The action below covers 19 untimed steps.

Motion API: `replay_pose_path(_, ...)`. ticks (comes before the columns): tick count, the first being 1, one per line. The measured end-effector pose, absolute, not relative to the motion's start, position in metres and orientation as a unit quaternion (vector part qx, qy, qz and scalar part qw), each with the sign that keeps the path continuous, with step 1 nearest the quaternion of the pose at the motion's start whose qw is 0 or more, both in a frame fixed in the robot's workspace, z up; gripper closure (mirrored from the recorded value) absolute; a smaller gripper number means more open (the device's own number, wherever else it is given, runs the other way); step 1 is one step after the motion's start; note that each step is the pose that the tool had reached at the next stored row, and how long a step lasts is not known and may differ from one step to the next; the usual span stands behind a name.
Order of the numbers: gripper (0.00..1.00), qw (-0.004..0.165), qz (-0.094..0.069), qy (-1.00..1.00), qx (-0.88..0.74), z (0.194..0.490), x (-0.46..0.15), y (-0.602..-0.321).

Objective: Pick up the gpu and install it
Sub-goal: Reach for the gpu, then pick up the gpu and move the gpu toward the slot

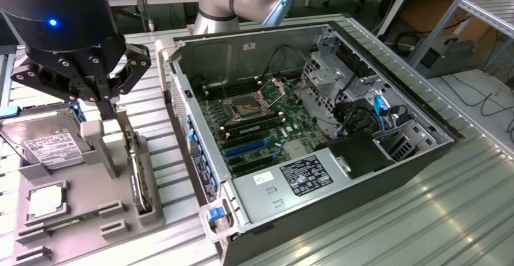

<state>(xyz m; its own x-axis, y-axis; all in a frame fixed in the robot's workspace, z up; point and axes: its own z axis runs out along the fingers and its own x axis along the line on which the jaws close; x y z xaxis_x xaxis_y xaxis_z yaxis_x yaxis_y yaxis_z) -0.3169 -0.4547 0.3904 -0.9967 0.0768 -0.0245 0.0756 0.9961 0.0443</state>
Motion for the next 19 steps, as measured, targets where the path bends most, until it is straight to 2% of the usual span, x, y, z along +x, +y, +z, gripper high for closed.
replay_pose_path(17,0.89,0.013,0.022,0.999,0.038,0.3901,-0.3181,-0.4594)
replay_pose_path(18,0.89,0.013,0.022,0.999,0.038,0.3900,-0.3181,-0.4594)
replay_pose_path(19,0.83,0.013,0.022,0.999,0.038,0.3900,-0.3181,-0.4594)
